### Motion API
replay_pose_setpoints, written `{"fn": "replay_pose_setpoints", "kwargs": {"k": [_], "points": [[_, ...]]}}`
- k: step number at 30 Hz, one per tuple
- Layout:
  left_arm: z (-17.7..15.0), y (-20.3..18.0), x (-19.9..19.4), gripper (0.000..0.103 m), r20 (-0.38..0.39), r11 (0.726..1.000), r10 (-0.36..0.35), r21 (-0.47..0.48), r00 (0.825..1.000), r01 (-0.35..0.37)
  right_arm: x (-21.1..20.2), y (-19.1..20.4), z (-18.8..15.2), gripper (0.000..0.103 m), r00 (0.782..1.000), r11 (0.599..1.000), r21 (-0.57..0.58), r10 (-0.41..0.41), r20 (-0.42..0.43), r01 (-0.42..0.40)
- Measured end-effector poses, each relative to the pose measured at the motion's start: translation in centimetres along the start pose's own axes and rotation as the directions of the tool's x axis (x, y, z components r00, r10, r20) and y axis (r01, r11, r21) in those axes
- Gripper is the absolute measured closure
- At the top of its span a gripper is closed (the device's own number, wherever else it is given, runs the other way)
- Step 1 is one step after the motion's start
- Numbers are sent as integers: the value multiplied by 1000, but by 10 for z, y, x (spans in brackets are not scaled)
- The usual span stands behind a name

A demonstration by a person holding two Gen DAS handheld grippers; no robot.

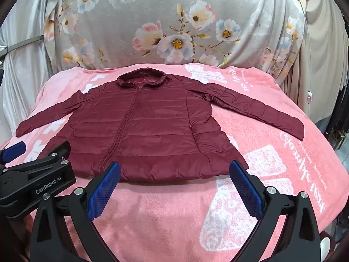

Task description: Fold large clothes

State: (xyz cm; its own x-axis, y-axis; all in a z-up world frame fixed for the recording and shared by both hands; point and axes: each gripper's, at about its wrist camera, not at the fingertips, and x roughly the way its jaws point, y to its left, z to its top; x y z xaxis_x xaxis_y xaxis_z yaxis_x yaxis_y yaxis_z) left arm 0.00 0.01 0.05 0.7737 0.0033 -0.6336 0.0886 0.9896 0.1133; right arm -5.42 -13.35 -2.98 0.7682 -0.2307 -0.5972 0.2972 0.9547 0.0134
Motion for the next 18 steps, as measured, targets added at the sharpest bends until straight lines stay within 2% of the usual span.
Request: {"fn": "replay_pose_setpoints", "kwargs": {"k": [18], "points": [[-2, 8, -4, 5, 7, 1000, 11, -3, 1000, -11, -7, 10, -1, 5, 1000, 999, -36, -10, 8, 11]]}}
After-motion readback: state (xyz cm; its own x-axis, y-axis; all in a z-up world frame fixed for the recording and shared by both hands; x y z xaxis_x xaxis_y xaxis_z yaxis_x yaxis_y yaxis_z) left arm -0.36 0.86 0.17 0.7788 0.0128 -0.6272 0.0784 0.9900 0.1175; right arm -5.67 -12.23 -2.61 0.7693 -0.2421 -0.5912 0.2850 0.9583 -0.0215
